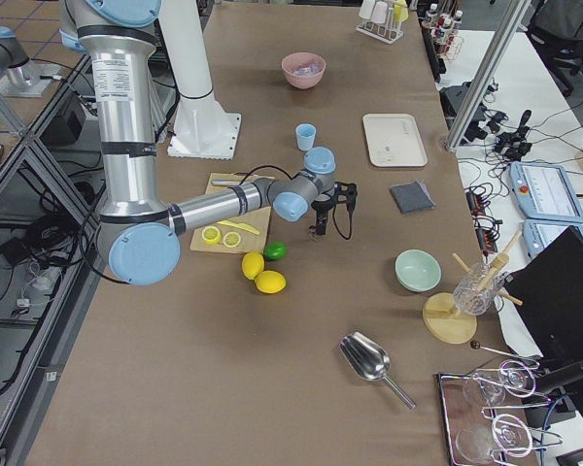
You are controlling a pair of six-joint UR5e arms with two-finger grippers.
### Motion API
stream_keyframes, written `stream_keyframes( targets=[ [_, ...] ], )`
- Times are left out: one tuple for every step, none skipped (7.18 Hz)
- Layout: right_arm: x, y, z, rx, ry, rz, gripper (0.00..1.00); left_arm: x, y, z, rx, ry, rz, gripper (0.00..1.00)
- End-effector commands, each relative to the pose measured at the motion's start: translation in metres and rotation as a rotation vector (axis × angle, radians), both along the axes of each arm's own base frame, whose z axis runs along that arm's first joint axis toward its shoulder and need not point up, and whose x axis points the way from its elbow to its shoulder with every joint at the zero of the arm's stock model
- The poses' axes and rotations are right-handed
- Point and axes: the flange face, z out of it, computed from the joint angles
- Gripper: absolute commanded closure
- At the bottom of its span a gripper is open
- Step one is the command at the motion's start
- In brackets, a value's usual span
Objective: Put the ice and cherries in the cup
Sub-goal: 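Move the right gripper over the dark cherries and lower toward them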
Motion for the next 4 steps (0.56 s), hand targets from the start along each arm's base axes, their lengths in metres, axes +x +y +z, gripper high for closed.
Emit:
stream_keyframes(
  targets=[
    [-0.014,0.008,0.013,-0.005,0.023,-0.007,0.06,0.0,0.0,0.0,0.003,0.0,0.0,0.02],
    [-0.018,0.012,0.015,-0.015,0.024,-0.009,0.06,0.0,0.0,0.0,0.003,0.0,0.0,0.02],
    [-0.029,0.018,0.017,-0.015,0.037,-0.009,0.06,0.0,0.0,-0.001,0.004,-0.001,0.0,0.02],
    [-0.031,0.019,0.017,-0.016,0.039,-0.007,0.07,0.0,0.0,-0.001,0.004,-0.001,0.0,0.02]
  ],
)
